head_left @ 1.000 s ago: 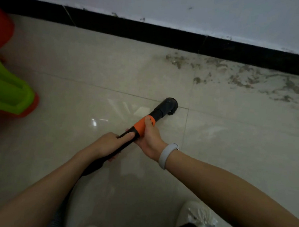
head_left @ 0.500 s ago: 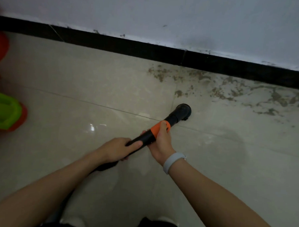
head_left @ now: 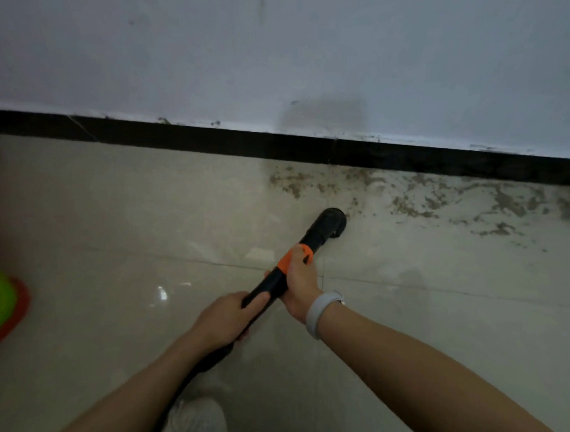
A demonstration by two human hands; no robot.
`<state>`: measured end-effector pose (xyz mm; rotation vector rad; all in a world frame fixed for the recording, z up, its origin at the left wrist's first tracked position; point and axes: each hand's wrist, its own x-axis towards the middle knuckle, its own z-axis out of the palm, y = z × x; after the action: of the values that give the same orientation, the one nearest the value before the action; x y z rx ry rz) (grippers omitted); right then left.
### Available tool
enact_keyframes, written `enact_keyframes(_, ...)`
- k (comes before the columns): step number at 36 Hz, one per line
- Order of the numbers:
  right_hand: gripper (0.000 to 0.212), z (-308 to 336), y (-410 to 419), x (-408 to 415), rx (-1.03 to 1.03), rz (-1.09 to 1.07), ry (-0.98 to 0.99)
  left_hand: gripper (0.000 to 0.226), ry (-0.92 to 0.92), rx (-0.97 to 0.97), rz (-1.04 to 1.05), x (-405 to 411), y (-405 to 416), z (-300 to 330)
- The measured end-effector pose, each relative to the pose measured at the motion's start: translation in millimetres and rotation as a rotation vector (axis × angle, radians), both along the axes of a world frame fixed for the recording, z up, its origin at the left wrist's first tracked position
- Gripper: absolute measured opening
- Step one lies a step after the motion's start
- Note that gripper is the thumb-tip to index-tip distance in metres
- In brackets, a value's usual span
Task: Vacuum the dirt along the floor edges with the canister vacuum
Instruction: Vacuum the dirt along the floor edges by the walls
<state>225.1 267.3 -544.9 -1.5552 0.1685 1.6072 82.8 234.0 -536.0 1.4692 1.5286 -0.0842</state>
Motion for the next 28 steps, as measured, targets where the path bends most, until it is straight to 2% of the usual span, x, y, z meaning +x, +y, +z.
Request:
enact_keyframes(4, 0.018, -8.2, 6.6, 28.6, 0.025, -0.068, -0.069, 0.052, 0.014, 0.074, -0.106, 30.3, 13.9, -8.1)
enact_keyframes(8, 0.03, -6.4, 12.7, 44.7, 0.021, -0.17, -0.093, 0.058, 0.01, 0.09, -0.193, 48.0, 26.2, -10.5)
enact_keyframes(13, 0.026, -3.9, 22.6, 29.7, 0.022, -0.201, -0.188, 0.057, -0.013, 0.092, -0.175, 36.7, 37.8, -15.2)
enact_keyframes(16, 0.028, -1.3, 25.9, -0.1, 0.056, -0.206, -0.18, 0.058, -0.011, 0.104, -0.129, 17.0, 39.2, -15.6)
enact_keyframes(22, 0.021, -4.8, 24.6, -76.8, 0.177, 0.004, -0.148, 0.065, 0.02, 0.119, 0.065, -39.3, 39.5, -22.5)
enact_keyframes(28, 0.025, -10.4, 32.5, -122.4, 0.258, 0.205, -0.172, 0.058, -0.019, 0.128, 0.28, -78.1, 34.2, -18.9)
